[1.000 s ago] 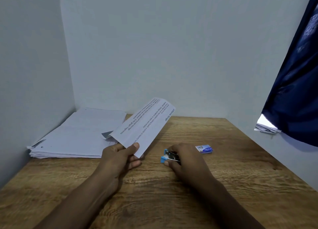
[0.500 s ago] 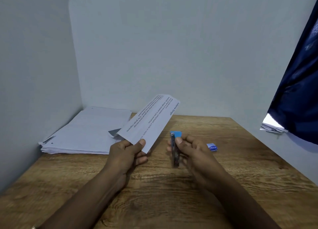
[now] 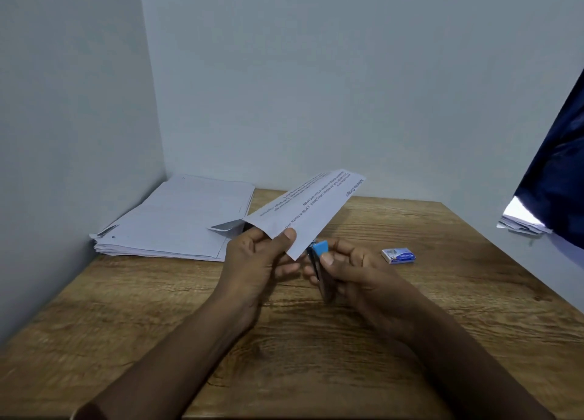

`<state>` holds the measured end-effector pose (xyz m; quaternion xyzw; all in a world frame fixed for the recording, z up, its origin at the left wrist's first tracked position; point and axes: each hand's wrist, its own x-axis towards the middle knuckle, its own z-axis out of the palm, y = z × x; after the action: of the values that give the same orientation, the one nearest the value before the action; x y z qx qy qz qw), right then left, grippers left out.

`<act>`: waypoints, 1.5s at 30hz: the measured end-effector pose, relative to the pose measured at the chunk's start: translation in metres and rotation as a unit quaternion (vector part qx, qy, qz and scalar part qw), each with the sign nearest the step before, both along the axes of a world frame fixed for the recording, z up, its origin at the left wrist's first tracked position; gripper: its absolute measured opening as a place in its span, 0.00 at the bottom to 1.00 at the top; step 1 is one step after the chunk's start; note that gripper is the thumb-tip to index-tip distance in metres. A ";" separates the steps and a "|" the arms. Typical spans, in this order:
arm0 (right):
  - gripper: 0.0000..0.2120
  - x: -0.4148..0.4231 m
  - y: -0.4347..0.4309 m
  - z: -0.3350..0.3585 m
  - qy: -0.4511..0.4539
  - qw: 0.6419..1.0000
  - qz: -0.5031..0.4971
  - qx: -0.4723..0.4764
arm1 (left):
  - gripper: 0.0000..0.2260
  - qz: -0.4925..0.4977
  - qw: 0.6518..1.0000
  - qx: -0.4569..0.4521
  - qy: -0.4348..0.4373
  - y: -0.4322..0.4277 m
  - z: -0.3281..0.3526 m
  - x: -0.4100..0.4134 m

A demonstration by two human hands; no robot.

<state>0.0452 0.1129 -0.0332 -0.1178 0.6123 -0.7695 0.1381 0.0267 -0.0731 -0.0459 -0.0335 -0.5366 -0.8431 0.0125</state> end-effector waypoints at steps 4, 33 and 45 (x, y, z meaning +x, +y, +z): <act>0.20 0.001 -0.001 -0.002 0.016 1.000 -0.001 0.018 | 0.17 0.016 1.000 -0.016 0.011 -0.001 -0.001 0.000; 0.12 0.000 -0.011 -0.017 0.094 0.993 -0.068 0.038 | 0.11 -0.018 0.999 -0.035 0.000 -0.002 0.000 0.010; 0.17 0.001 -0.007 -0.004 -0.027 0.996 -0.064 -0.053 | 0.09 0.014 1.000 0.018 -0.016 -0.008 0.003 0.004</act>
<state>0.0463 0.1057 -0.0370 -0.0647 0.5726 -0.8113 0.0986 0.0303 -0.0810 -0.0432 -0.0121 -0.5218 -0.8528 0.0164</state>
